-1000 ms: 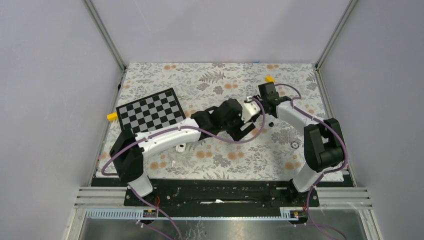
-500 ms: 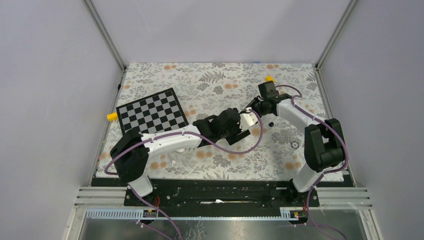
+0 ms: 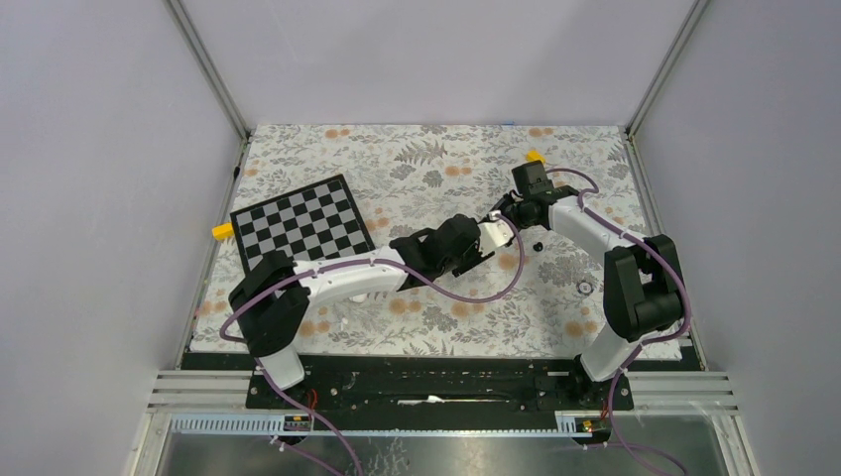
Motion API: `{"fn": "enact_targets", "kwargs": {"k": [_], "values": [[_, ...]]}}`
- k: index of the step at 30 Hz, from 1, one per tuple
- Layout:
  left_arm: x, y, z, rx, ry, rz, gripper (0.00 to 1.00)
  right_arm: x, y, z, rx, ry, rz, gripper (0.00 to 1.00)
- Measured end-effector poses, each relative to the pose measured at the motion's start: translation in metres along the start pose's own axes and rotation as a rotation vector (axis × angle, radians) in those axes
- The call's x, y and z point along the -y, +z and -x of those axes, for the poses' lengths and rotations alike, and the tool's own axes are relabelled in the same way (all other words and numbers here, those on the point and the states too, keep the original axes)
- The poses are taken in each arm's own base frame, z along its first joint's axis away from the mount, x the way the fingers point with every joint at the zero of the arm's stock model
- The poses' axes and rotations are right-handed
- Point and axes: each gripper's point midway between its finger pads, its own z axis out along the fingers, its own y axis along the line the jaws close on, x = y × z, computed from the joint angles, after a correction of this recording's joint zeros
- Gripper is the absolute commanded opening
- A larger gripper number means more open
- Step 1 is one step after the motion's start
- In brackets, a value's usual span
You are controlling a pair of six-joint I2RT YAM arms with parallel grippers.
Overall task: Insert the wireless bluetooth earbuds into the charging case
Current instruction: Pass from the right arm to the left
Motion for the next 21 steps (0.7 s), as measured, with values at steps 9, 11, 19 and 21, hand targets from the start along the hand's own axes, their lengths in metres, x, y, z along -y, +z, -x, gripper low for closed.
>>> {"fn": "enact_targets", "kwargs": {"k": [9, 11, 19, 21], "values": [[-0.0092, 0.0033, 0.0048, 0.019, -0.007, 0.050, 0.30, -0.0013, -0.0019, -0.0020, -0.005, -0.004, 0.011, 0.00], [-0.0094, 0.0033, 0.0051, 0.020, -0.011, 0.052, 0.24, -0.0012, -0.0026, -0.0022, -0.002, 0.001, 0.015, 0.00], [-0.0112, 0.0032, 0.0060, 0.023, -0.010, 0.066, 0.04, -0.0032, -0.0041, -0.0011, 0.008, 0.004, 0.025, 0.06], [-0.0110, 0.0031, 0.0060, 0.022, -0.012, 0.065, 0.00, -0.0025, -0.0035, -0.0014, 0.008, 0.006, 0.026, 0.30]]}}
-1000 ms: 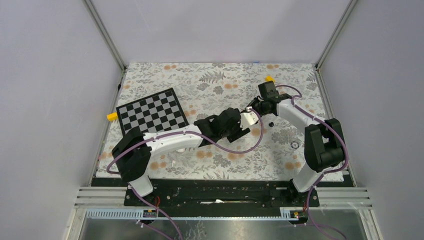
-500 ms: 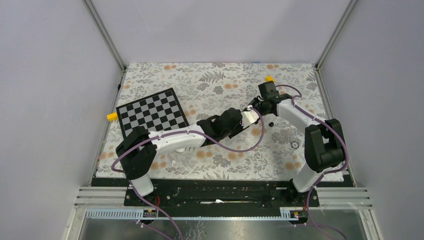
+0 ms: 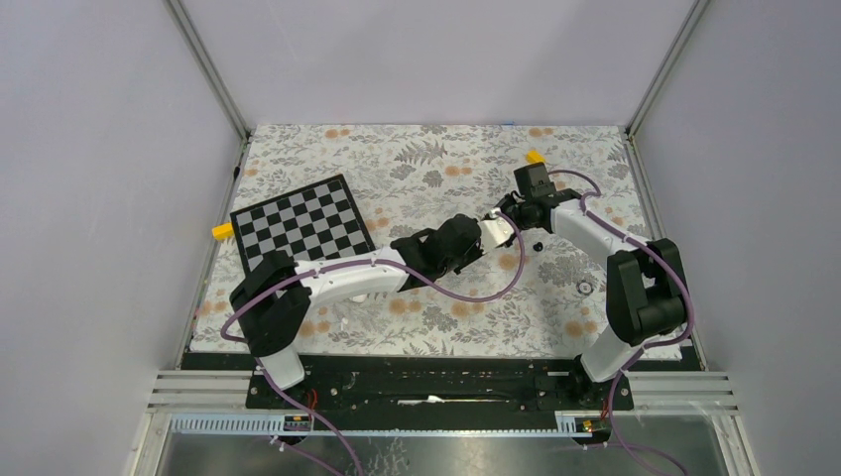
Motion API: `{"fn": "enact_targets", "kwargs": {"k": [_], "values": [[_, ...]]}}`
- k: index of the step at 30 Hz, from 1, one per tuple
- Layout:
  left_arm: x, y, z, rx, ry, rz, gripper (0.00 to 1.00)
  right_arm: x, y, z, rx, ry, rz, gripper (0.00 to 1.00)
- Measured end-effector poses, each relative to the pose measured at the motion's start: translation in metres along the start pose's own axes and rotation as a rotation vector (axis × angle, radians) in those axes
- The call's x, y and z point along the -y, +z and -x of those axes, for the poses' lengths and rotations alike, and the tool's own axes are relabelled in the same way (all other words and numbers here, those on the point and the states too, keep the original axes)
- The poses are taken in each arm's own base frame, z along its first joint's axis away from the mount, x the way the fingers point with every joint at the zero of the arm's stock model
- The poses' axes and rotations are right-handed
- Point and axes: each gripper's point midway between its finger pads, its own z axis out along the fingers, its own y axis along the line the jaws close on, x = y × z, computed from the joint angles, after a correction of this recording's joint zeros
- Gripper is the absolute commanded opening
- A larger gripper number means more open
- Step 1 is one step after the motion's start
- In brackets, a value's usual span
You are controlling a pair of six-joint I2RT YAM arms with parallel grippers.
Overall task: Insert the wireless bluetooth earbuds into the charging case
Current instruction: Pass from the right arm to the left, then pass from the left arm to the right
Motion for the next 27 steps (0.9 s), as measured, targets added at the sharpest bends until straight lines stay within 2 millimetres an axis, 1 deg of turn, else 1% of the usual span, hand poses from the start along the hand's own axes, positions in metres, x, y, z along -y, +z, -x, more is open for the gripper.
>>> {"fn": "enact_targets", "kwargs": {"k": [1, 3, 4, 6, 9, 11, 15, 18, 22, 24, 27], "values": [[0.000, 0.000, -0.001, -0.002, 0.000, -0.001, 0.00, 0.000, 0.000, 0.000, -0.001, 0.001, 0.001, 0.56], [0.001, 0.000, -0.003, -0.010, 0.001, -0.007, 0.00, 0.002, 0.002, -0.001, -0.006, 0.009, 0.004, 0.80], [0.003, -0.001, -0.004, -0.014, -0.001, -0.017, 0.00, 0.002, 0.002, -0.002, -0.012, 0.003, 0.010, 0.88], [0.008, -0.002, -0.009, -0.036, 0.001, -0.042, 0.00, 0.001, 0.002, -0.003, -0.018, 0.004, 0.022, 0.94], [0.015, -0.004, -0.017, -0.069, -0.007, -0.090, 0.00, -0.004, -0.002, -0.002, -0.016, -0.009, 0.048, 0.98], [0.017, -0.005, -0.018, -0.075, -0.028, -0.129, 0.00, -0.002, -0.006, -0.001, -0.011, -0.007, 0.052, 0.99], [0.018, -0.009, -0.026, -0.099, -0.119, -0.237, 0.00, -0.001, -0.018, 0.016, 0.032, 0.000, 0.079, 1.00], [0.010, -0.014, -0.031, -0.107, -0.219, -0.312, 0.00, -0.001, -0.030, 0.030, 0.074, -0.006, 0.102, 1.00], [-0.009, -0.024, -0.027, -0.076, -0.370, -0.388, 0.00, -0.006, -0.046, 0.044, 0.137, -0.051, 0.139, 1.00], [-0.017, -0.029, -0.023, -0.056, -0.447, -0.422, 0.00, -0.009, -0.051, 0.047, 0.163, -0.096, 0.167, 1.00], [-0.031, -0.038, -0.016, 0.001, -0.587, -0.482, 0.00, -0.009, -0.055, 0.045, 0.186, -0.158, 0.222, 0.98]]}}
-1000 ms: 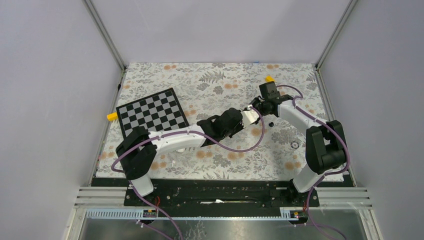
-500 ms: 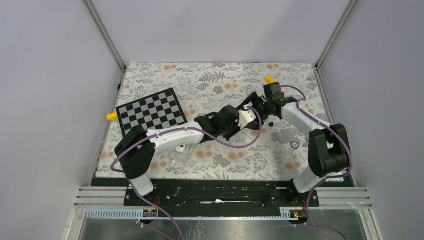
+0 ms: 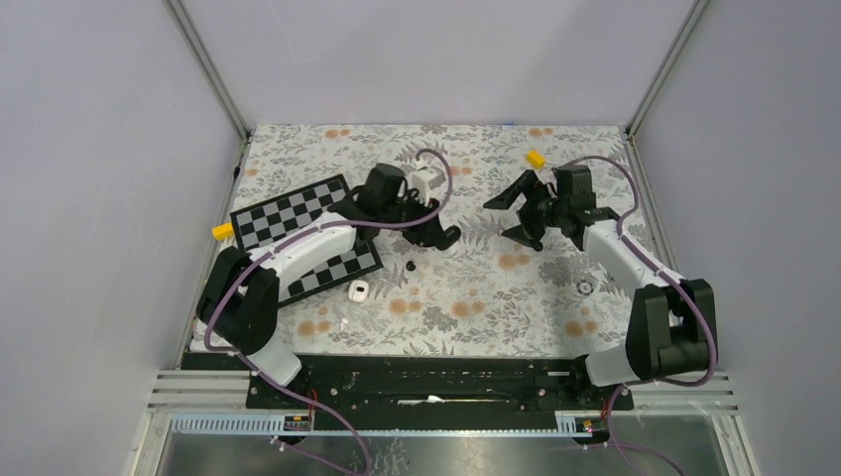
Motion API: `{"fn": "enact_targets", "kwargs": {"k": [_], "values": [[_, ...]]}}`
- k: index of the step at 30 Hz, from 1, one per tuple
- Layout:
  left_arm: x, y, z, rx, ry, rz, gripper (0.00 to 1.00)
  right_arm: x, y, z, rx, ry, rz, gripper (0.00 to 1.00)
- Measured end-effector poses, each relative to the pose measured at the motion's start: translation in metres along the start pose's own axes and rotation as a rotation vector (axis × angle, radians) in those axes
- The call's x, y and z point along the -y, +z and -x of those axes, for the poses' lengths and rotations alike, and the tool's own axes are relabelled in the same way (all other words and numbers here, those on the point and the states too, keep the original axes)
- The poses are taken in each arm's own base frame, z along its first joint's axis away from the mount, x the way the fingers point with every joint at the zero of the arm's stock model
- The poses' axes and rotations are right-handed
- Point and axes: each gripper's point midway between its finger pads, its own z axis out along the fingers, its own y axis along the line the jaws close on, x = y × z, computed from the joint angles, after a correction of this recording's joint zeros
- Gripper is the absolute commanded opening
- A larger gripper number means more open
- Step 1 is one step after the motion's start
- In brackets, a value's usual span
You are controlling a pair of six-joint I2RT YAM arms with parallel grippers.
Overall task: Insert the wireless bluetooth earbuds into the charging case
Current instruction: Pass from the left arm to the right
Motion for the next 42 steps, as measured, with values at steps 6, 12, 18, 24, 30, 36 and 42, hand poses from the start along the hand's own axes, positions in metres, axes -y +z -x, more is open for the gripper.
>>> {"fn": "enact_targets", "kwargs": {"k": [6, 12, 18, 24, 30, 36, 42], "values": [[-0.021, -0.030, 0.026, 0.209, -0.281, -0.154, 0.00, -0.009, -0.010, -0.006, 0.078, -0.135, 0.186, 0.90], [-0.024, -0.046, 0.051, 0.341, -0.464, -0.297, 0.00, -0.029, -0.030, -0.013, 0.212, -0.216, 0.438, 0.78], [-0.010, -0.048, 0.066, 0.409, -0.577, -0.459, 0.00, -0.072, -0.021, -0.043, 0.188, -0.291, 0.660, 0.82], [0.000, -0.060, 0.078, 0.456, -0.613, -0.540, 0.00, -0.097, -0.025, -0.057, 0.188, -0.338, 0.819, 0.82], [0.006, -0.066, 0.084, 0.472, -0.614, -0.570, 0.00, -0.115, -0.020, -0.063, 0.168, -0.361, 0.876, 0.82], [0.007, -0.068, 0.085, 0.473, -0.623, -0.577, 0.00, -0.124, -0.017, -0.066, 0.140, -0.370, 0.914, 0.62], [0.007, -0.068, 0.085, 0.473, -0.624, -0.579, 0.00, -0.128, -0.012, -0.066, 0.119, -0.353, 0.933, 0.55]]}}
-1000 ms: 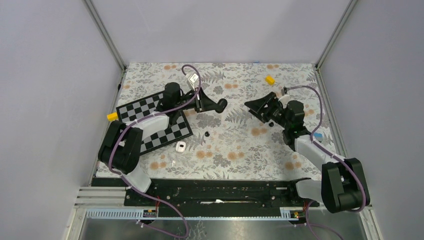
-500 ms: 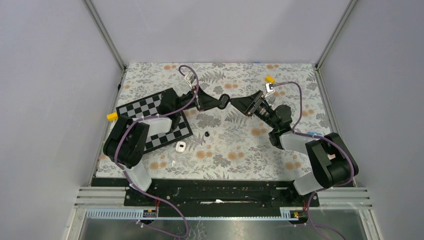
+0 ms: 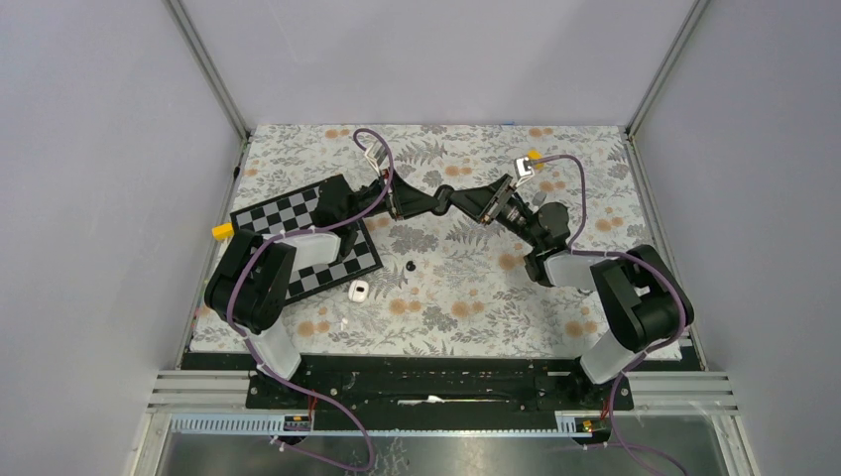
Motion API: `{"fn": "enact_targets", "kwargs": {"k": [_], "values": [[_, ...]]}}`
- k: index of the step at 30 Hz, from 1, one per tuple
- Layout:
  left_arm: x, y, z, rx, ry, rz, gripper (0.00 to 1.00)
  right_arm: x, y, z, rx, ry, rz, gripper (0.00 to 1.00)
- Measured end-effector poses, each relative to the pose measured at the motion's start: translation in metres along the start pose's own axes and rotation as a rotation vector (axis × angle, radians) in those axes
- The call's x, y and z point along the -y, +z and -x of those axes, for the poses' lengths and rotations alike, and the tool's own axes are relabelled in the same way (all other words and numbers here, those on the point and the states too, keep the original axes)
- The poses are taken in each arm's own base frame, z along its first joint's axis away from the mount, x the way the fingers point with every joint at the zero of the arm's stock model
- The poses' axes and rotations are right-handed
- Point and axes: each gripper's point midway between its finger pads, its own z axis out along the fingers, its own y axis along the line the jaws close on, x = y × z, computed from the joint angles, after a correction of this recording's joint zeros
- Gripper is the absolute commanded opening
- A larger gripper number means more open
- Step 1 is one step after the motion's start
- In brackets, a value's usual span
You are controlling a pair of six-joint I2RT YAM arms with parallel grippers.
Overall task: Insert the wireless bluetooth earbuds into the charging case
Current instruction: Pass from the left arm to the right, then pass from the right arm to the left
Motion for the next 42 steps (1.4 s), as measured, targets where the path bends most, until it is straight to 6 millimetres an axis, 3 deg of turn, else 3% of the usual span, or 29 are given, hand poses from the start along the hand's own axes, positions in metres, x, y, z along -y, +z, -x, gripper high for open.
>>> {"fn": "enact_targets", "kwargs": {"k": [3, 12, 18, 22, 25, 27, 28, 37, 42], "values": [[0.000, 0.000, 0.000, -0.001, 0.000, -0.001, 0.00, 0.002, 0.001, -0.002, -0.011, 0.017, 0.002, 0.49], [0.002, 0.000, 0.000, -0.002, 0.003, -0.006, 0.00, 0.004, 0.007, -0.001, -0.017, 0.046, 0.021, 0.47], [0.006, 0.000, 0.000, -0.001, 0.008, -0.021, 0.00, 0.005, 0.009, -0.001, -0.015, 0.063, 0.031, 0.24], [0.006, -0.001, 0.001, 0.000, 0.009, -0.021, 0.01, 0.006, 0.010, -0.001, -0.020, 0.085, 0.037, 0.00], [0.005, -0.001, 0.001, 0.000, 0.009, -0.020, 0.44, 0.006, 0.011, -0.002, -0.027, 0.095, 0.042, 0.00], [0.005, -0.002, 0.001, -0.002, 0.010, -0.020, 0.67, 0.006, 0.012, -0.002, -0.033, 0.102, 0.044, 0.00], [0.006, -0.002, 0.001, -0.007, 0.010, -0.021, 0.72, 0.006, 0.012, -0.003, -0.040, 0.111, 0.045, 0.00], [0.016, -0.015, 0.017, -0.010, 0.073, 0.021, 0.87, -0.001, 0.006, -0.014, -0.109, 0.145, 0.058, 0.00], [0.038, -0.019, 0.027, -0.027, 0.214, 0.113, 0.91, -0.018, -0.008, -0.014, -0.135, 0.104, 0.040, 0.00]]}}
